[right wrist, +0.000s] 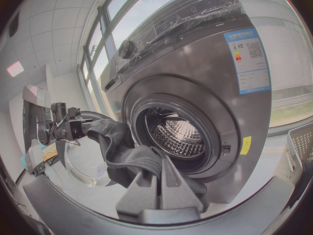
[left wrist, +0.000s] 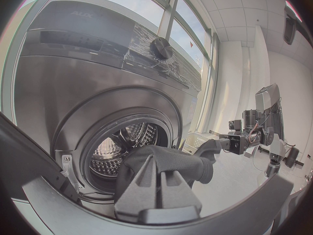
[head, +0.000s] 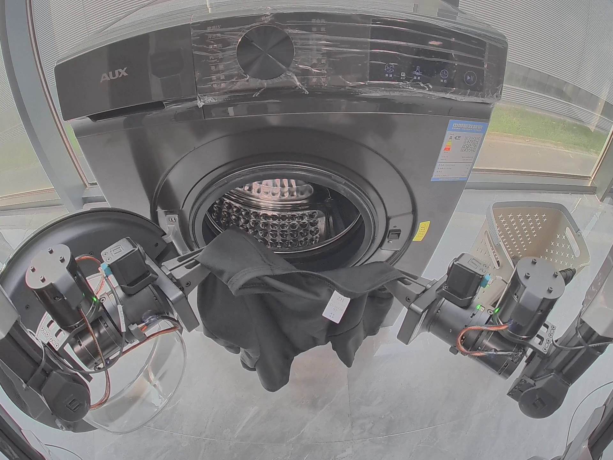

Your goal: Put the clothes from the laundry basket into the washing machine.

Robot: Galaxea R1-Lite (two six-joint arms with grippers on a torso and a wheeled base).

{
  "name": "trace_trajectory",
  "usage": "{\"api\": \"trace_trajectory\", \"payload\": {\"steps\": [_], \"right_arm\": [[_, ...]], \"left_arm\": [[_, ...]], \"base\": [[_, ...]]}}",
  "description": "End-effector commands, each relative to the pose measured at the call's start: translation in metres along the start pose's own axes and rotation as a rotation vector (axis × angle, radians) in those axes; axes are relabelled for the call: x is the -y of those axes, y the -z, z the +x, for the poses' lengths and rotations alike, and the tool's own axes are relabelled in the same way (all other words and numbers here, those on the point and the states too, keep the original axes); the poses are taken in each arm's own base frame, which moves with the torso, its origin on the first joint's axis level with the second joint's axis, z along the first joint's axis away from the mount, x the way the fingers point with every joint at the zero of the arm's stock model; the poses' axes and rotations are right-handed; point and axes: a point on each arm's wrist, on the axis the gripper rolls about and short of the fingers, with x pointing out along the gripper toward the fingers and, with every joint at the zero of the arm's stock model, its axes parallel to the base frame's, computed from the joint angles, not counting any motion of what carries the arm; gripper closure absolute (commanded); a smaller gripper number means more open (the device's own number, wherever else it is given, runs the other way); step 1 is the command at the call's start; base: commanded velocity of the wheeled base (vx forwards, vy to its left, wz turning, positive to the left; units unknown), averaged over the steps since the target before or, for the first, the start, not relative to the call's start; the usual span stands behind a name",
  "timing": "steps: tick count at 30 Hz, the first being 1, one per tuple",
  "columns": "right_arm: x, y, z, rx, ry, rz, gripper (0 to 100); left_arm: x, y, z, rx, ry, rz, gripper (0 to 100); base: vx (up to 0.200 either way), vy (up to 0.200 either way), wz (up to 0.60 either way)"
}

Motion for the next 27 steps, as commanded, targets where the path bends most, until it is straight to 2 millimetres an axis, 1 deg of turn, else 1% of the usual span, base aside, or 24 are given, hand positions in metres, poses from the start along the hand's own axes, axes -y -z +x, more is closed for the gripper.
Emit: {"api": "trace_trajectory", "payload": {"steps": [1, 2, 3, 7, 8, 9, 10, 11, 12, 13, 14, 16, 19, 21, 22, 24, 26, 27], "right_arm": [[-0.006, 0.006, -0.005, -0.033, -0.019, 0.002, 100], [-0.007, 0.01, -0.006, -0.05, -0.021, 0.004, 100], [-0.007, 0.011, -0.007, -0.054, -0.022, 0.005, 0], [-0.011, 0.017, -0.012, -0.089, -0.035, 0.014, 0], [-0.018, 0.028, -0.023, -0.155, -0.057, 0.043, 0], [-0.024, 0.034, -0.032, -0.194, -0.081, 0.047, 0], [-0.027, 0.037, -0.036, -0.215, -0.09, 0.046, 0], [-0.03, 0.045, -0.044, -0.264, -0.108, 0.045, 0], [-0.031, 0.047, -0.046, -0.277, -0.109, 0.044, 0], [-0.032, 0.06, -0.054, -0.351, -0.115, 0.043, 0], [-0.032, 0.064, -0.057, -0.377, -0.116, 0.04, 0], [-0.032, 0.065, -0.055, -0.378, -0.119, 0.04, 0], [-0.033, 0.063, -0.044, -0.344, -0.132, 0.044, 0], [-0.033, 0.063, -0.044, -0.344, -0.132, 0.044, 0], [-0.036, 0.067, -0.045, -0.367, -0.164, 0.046, 0], [-0.043, 0.068, -0.046, -0.373, -0.192, 0.045, 0], [-0.043, 0.068, -0.044, -0.368, -0.19, 0.044, 0], [-0.041, 0.071, -0.039, -0.369, -0.177, 0.043, 0]], "left_arm": [[0.007, 0.0, 0.004, 0.006, 0.02, -0.006, 100], [0.01, 0.0, 0.005, 0.004, 0.028, -0.009, 100], [0.011, 0.001, 0.005, 0.002, 0.029, -0.009, 100], [0.018, 0.003, 0.007, -0.007, 0.033, -0.016, 100], [0.024, 0.004, 0.008, -0.009, 0.035, -0.023, 100], [0.026, 0.004, 0.01, -0.006, 0.022, -0.029, 100], [0.026, 0.003, 0.01, -0.004, 0.015, -0.032, 100], [0.025, 0.003, 0.013, 0.004, -0.005, -0.041, 100], [0.025, 0.002, 0.015, 0.007, -0.008, -0.042, 100], [0.024, -0.005, 0.022, 0.044, -0.023, -0.041, 100], [0.023, -0.007, 0.025, 0.056, -0.032, -0.042, 100], [0.022, -0.009, 0.03, 0.067, -0.039, -0.047, 100], [0.023, -0.009, 0.033, 0.073, -0.034, -0.048, 100], [0.023, -0.009, 0.033, 0.073, -0.034, -0.048, 100], [0.023, -0.005, 0.039, 0.067, -0.03, -0.057, 100], [0.023, -0.006, 0.04, 0.071, -0.037, -0.062, 100], [0.024, -0.006, 0.041, 0.074, -0.041, -0.062, 100], [0.026, -0.007, 0.041, 0.077, -0.032, -0.063, 100]], "base": [[0.0, 0.0, 0.0], [0.0, 0.0, 0.0], [0.0, 0.0, 0.0], [0.0, 0.0, 0.0], [0.0, 0.0, 0.0], [0.0, 0.0, 0.0], [0.0, 0.0, 0.0], [0.0, 0.0, 0.0], [0.0, 0.0, 0.0], [0.0, 0.0, 0.0], [0.0, 0.0, 0.0], [0.0, 0.0, 0.0], [0.0, 0.0, 0.0], [0.0, 0.0, 0.0], [0.0, 0.0, 0.0], [0.0, 0.0, 0.0], [0.0, 0.0, 0.0], [0.0, 0.0, 0.0]]}}
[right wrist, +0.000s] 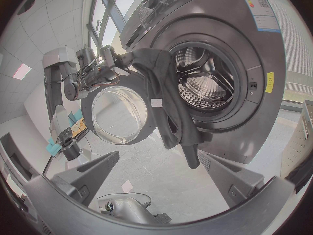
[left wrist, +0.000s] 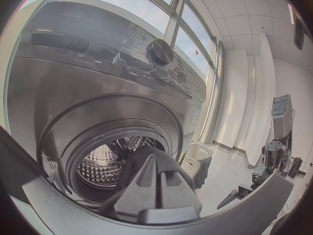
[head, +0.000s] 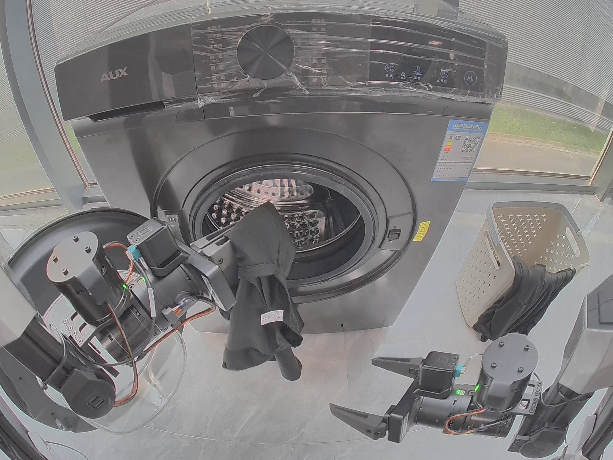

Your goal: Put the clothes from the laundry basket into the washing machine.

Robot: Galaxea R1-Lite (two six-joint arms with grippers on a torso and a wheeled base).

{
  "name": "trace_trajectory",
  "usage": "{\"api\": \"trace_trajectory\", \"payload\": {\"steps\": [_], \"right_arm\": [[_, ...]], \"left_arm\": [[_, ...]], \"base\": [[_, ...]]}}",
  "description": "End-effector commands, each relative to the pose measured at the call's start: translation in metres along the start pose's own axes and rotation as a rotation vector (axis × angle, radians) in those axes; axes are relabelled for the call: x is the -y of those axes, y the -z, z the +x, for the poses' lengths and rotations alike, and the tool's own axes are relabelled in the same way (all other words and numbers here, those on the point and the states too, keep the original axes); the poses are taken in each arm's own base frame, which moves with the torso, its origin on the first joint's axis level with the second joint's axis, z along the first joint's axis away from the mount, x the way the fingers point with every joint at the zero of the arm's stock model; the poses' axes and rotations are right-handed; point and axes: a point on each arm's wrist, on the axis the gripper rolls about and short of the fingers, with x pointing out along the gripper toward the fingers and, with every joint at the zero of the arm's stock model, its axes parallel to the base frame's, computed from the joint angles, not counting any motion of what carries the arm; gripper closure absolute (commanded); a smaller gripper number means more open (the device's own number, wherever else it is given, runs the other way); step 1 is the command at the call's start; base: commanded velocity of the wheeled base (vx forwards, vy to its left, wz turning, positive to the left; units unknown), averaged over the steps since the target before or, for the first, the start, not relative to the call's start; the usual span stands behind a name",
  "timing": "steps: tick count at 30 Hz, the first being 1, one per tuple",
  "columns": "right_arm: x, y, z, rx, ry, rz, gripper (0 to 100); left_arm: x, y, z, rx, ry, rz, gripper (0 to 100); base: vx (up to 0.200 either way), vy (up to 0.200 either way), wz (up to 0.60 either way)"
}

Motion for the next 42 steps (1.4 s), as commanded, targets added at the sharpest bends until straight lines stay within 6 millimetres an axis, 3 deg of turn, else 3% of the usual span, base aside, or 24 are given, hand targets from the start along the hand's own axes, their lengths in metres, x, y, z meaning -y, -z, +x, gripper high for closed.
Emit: {"api": "trace_trajectory", "payload": {"steps": [1, 11, 27, 35, 42], "right_arm": [[0.004, 0.006, 0.015, -0.016, 0.014, 0.002, 0], [0.035, 0.0, 0.071, 0.074, 0.106, -0.006, 0], [0.033, -0.004, 0.095, 0.114, 0.072, -0.034, 0], [0.037, -0.013, 0.12, 0.183, 0.067, -0.042, 0], [0.044, -0.01, 0.147, 0.191, 0.072, -0.056, 0]], "left_arm": [[0.005, 0.002, 0.005, 0.0, 0.015, -0.008, 100], [0.016, 0.001, 0.005, 0.005, 0.053, -0.012, 100], [0.024, 0.002, 0.005, 0.001, 0.077, -0.017, 100], [0.028, 0.003, 0.005, -0.003, 0.093, -0.02, 100], [0.029, 0.001, 0.006, 0.004, 0.099, -0.02, 100]], "base": [[0.0, 0.0, 0.0], [0.0, 0.0, 0.0], [0.0, 0.0, 0.0], [0.0, 0.0, 0.0], [0.0, 0.0, 0.0]]}}
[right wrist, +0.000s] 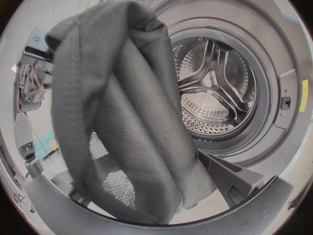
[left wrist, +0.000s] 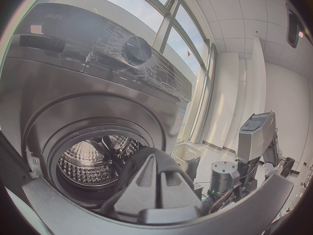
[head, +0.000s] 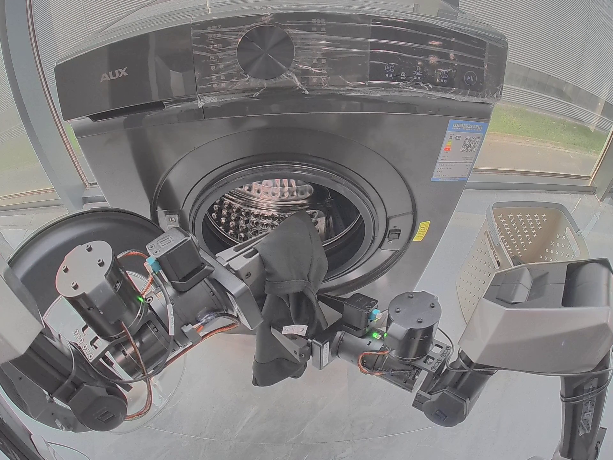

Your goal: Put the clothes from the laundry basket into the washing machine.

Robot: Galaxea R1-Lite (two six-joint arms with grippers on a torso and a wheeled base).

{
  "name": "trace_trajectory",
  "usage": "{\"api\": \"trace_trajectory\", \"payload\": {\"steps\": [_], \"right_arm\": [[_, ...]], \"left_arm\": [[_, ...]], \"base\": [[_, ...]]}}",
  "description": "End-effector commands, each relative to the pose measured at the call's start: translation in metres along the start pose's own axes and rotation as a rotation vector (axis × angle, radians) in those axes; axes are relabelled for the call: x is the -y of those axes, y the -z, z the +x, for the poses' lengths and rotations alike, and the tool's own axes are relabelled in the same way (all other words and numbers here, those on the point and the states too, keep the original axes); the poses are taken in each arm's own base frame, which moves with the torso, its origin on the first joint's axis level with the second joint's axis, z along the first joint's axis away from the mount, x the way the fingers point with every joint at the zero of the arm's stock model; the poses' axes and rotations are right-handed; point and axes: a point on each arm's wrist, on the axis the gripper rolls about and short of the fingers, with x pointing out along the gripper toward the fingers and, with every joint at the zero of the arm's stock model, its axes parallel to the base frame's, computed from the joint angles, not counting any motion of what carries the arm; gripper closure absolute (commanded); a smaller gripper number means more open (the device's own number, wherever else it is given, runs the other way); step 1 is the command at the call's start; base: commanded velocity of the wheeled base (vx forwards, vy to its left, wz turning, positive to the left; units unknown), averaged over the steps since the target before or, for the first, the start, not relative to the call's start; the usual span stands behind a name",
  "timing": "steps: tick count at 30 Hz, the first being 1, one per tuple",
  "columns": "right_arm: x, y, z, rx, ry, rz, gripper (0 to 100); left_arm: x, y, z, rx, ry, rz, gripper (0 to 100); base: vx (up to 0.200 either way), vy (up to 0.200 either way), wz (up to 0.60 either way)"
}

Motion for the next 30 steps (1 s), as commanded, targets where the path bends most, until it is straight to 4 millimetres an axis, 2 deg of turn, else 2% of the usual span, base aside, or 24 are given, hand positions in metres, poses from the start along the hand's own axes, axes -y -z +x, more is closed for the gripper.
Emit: {"api": "trace_trajectory", "payload": {"steps": [1, 4, 8, 9, 14, 18, 21, 23, 24, 30], "right_arm": [[0.004, 0.013, 0.017, -0.007, 0.004, -0.006, 0], [0.008, 0.023, 0.031, -0.001, 0.008, -0.006, 0], [0.009, 0.029, 0.037, -0.001, 0.009, -0.004, 0], [0.009, 0.03, 0.036, -0.001, 0.009, -0.004, 100], [0.011, 0.029, 0.036, 0.0, 0.017, -0.004, 100], [0.026, 0.022, 0.032, 0.012, 0.063, 0.0, 100], [0.038, 0.004, 0.025, 0.045, 0.098, 0.0, 100], [0.042, 0.0, 0.023, 0.055, 0.108, 0.0, 100], [0.047, -0.009, 0.021, 0.076, 0.119, -0.003, 100], [0.048, -0.035, 0.016, 0.125, 0.128, -0.008, 100]], "left_arm": [[0.001, -0.001, 0.0, 0.003, 0.004, -0.001, 100], [0.001, 0.0, 0.0, 0.002, 0.004, -0.001, 100], [0.0, 0.0, 0.0, 0.0, 0.001, 0.0, 100], [-0.001, 0.0, 0.0, 0.001, -0.002, 0.0, 100], [-0.002, 0.001, -0.002, -0.008, -0.009, -0.002, 100], [-0.008, 0.015, -0.011, -0.078, -0.04, -0.01, 100], [-0.013, 0.032, -0.024, -0.164, -0.061, -0.021, 100], [-0.013, 0.035, -0.028, -0.185, -0.06, -0.025, 100], [-0.012, 0.044, -0.036, -0.237, -0.064, -0.029, 100], [-0.013, 0.075, -0.054, -0.406, -0.08, -0.03, 100]], "base": [[0.0, 0.0, 0.0], [0.0, 0.0, 0.0], [0.0, 0.0, 0.0], [0.0, 0.0, 0.0], [0.0, 0.0, 0.0], [0.0, 0.0, 0.0], [0.0, 0.0, 0.0], [0.0, 0.0, 0.0], [0.0, 0.0, 0.0], [0.0, 0.0, 0.0]]}}
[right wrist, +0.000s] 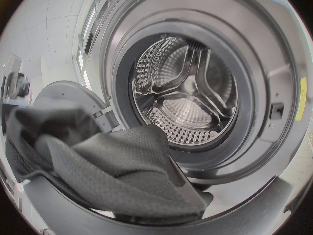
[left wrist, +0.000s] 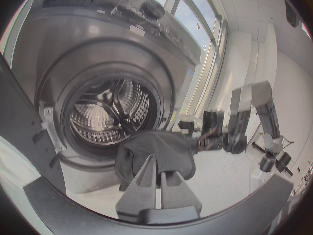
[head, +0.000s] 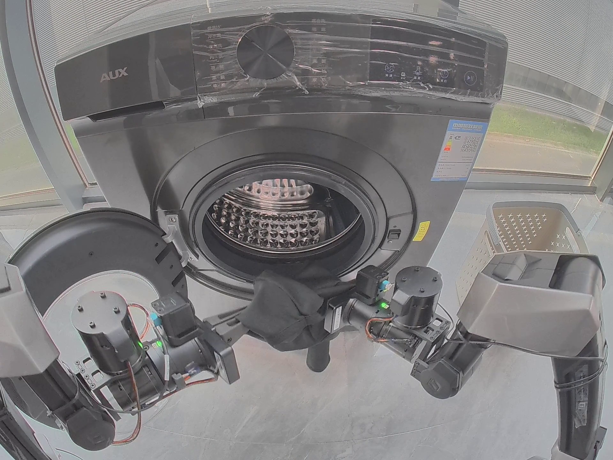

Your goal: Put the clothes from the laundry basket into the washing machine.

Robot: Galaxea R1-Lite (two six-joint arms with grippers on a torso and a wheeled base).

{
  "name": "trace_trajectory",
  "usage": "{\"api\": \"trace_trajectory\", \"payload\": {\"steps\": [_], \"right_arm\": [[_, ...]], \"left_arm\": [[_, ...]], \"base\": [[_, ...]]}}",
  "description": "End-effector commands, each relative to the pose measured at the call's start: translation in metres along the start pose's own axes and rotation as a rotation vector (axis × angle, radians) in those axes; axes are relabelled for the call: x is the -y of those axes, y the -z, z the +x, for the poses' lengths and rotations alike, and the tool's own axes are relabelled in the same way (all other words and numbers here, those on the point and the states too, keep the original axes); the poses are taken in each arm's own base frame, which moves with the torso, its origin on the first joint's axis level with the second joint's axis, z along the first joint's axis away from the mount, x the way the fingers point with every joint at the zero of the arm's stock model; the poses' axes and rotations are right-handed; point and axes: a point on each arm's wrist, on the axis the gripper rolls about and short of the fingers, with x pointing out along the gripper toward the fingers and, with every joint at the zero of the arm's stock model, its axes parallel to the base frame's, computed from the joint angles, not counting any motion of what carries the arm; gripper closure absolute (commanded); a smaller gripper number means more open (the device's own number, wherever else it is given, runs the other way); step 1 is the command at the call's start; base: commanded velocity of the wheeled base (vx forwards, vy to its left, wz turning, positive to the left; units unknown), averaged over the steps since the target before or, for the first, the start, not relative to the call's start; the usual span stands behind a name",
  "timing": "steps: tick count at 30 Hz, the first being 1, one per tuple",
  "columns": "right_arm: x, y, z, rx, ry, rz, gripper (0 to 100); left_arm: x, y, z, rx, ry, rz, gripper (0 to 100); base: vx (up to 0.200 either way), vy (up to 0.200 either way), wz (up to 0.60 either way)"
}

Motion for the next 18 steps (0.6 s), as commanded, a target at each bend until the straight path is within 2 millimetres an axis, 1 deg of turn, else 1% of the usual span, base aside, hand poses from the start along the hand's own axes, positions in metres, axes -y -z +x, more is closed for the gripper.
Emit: {"api": "trace_trajectory", "payload": {"steps": [1, 3, 7, 8, 11, 16, 18], "right_arm": [[0.002, -0.03, -0.005, 0.067, 0.006, -0.003, 100], [-0.003, -0.039, -0.008, 0.083, -0.005, -0.004, 100], [-0.007, -0.04, -0.009, 0.079, -0.011, -0.005, 100], [-0.007, -0.041, -0.009, 0.081, -0.007, -0.005, 100], [-0.007, -0.041, -0.009, 0.083, -0.005, -0.007, 100], [-0.002, -0.043, -0.008, 0.092, 0.006, -0.007, 100], [-0.001, -0.044, -0.008, 0.092, 0.008, -0.007, 100]], "left_arm": [[-0.003, 0.027, -0.004, -0.131, -0.016, -0.006, 100], [-0.008, 0.033, -0.006, -0.16, -0.038, -0.004, 100], [-0.009, 0.035, -0.005, -0.168, -0.044, -0.008, 100], [-0.009, 0.035, -0.005, -0.17, -0.044, -0.006, 0], [-0.007, 0.036, -0.008, -0.179, -0.042, -0.013, 0], [-0.002, 0.048, -0.028, -0.264, -0.023, -0.002, 0], [-0.001, 0.051, -0.031, -0.285, -0.014, 0.006, 0]], "base": [[0.0, 0.0, 0.0], [0.0, 0.0, 0.0], [0.0, 0.0, 0.0], [0.0, 0.0, 0.0], [0.0, 0.0, 0.0], [0.0, 0.0, 0.0], [0.0, 0.0, 0.0]]}}
